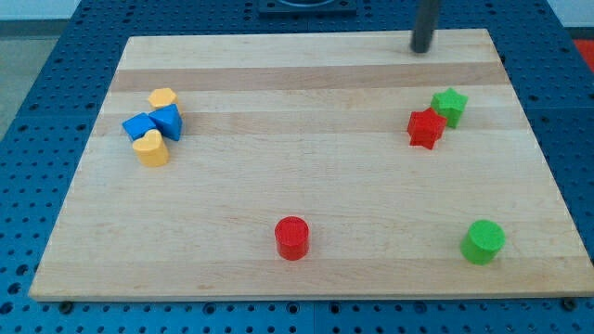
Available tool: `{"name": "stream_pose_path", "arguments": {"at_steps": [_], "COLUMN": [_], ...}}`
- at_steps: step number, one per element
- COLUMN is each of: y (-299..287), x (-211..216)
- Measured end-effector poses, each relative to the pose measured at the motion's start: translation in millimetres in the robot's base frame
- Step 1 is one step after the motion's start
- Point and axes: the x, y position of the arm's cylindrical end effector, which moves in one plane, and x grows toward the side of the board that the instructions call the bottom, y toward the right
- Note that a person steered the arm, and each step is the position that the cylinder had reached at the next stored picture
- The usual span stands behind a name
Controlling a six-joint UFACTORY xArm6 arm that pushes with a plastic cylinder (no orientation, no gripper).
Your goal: Move the green star to the green circle
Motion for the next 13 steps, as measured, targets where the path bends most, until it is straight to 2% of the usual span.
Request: {"name": "stream_pose_path", "arguments": {"at_steps": [1, 2, 3, 5, 6, 7, 9, 10, 11, 13], "y": [9.1, -16.0, -30.8, -30.7, -30.7, -32.7, -32.8, 7.4, 39.3, 31.8], "x": [7.1, 56.1, 125.8, 249.5, 268.2, 248.3, 119.2, 117.1, 158.3, 203.2]}}
